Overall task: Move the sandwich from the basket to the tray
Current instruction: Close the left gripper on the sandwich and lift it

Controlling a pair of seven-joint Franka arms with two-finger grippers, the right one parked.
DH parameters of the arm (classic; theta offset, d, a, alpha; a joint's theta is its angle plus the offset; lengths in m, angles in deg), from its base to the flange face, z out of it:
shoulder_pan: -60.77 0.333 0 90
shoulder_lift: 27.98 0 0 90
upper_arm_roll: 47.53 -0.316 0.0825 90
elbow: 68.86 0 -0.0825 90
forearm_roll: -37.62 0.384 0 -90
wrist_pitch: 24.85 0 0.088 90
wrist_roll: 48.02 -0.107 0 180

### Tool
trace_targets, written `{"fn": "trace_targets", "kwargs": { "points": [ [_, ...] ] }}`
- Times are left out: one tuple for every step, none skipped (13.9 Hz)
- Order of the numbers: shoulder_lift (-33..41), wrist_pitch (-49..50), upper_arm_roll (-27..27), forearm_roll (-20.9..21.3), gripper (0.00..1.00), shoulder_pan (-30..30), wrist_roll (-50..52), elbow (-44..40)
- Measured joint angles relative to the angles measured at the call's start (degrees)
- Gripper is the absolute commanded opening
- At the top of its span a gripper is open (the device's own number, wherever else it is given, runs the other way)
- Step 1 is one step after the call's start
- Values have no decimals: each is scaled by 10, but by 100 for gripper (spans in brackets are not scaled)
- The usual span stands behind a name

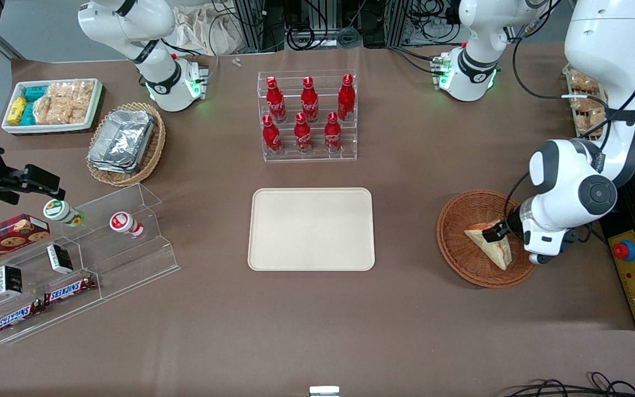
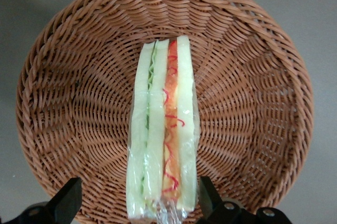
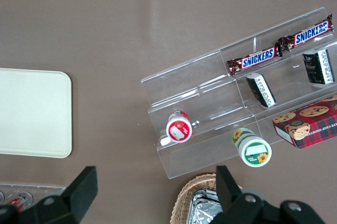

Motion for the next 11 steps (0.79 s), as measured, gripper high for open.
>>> {"fn": "trace_targets", "kwargs": {
  "points": [
    [-6,-7,-1,0,100,0,0,0],
    [-12,-16,-1,0,100,0,0,0],
    [-18,-23,-1,0,100,0,1,0],
    [-23,-31,-1,0,97,0,7,0],
    [-29,-40,-1,0,78,-1,18,0],
    [-35,-49,0,0,50,-2,28,-1],
    [-42,-56,0,2,24,-5,40,-3],
    [-47,-58,0,11,4,-9,61,-6],
    [-50,-59,2,23,0,-12,85,-12],
    [-51,-59,3,32,0,-15,107,-18],
    [-51,-59,3,36,0,-16,120,-24]
  ]
}}
